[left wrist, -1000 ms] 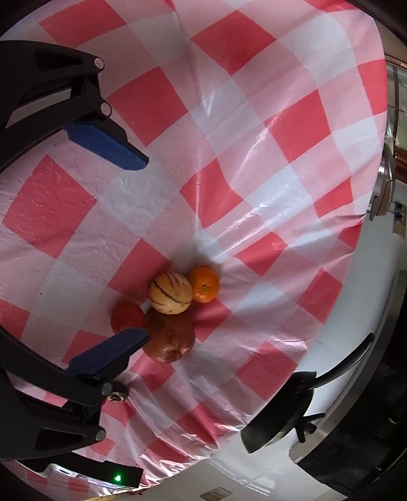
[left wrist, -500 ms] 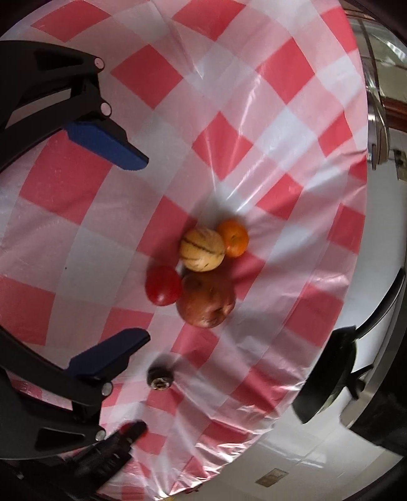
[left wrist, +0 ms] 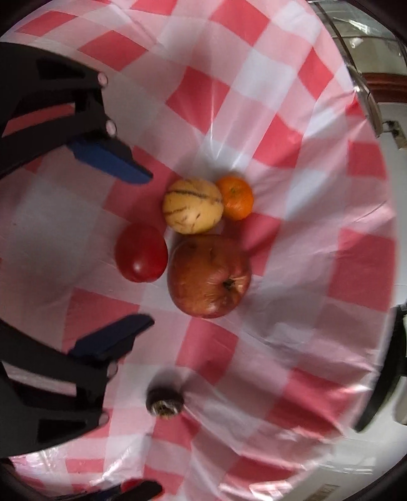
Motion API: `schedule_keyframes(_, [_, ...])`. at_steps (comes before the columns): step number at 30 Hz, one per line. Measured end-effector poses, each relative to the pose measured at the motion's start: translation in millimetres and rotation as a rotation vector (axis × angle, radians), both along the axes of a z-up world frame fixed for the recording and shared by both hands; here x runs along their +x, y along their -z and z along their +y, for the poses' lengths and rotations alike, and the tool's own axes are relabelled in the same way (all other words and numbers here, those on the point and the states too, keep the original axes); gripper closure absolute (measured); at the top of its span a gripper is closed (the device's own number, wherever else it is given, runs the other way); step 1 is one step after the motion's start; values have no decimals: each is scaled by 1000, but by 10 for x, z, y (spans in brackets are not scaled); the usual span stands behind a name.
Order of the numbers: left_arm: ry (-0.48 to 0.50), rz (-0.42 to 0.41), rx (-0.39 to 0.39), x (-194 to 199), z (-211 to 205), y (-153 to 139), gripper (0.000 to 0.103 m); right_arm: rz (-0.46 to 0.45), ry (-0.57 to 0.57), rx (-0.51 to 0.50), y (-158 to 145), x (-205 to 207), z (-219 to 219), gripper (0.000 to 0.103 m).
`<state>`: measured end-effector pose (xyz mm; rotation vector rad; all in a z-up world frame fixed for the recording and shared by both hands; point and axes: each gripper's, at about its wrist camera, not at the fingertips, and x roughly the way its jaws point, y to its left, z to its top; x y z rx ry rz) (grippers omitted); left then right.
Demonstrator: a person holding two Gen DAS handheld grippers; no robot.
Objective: Organize fruits
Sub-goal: 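Close the left tool on a second red tomato beside the apple, then carry both red tomatoes in both tools over to the white box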
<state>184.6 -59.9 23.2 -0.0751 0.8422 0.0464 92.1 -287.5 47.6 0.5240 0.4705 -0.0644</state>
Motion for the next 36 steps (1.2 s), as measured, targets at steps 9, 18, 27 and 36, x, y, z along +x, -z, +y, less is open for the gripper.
schedule_keyframes(9, [23, -37, -49, -265, 199, -44, 64, 7, -17, -11, 23, -3, 16, 70])
schedule_keyframes(18, [17, -63, -20, -955, 478, -113, 64, 18, -32, 4, 71, 36, 17, 70])
schedule_keyframes(27, [-1, -27, -51, -1010, 675, -11, 64, 18, -42, -58, 53, 23, 132, 70])
schedule_keyframes(36, [-1, -33, -98, -990, 726, -42, 64, 8, -43, -65, 42, 2, 142, 70])
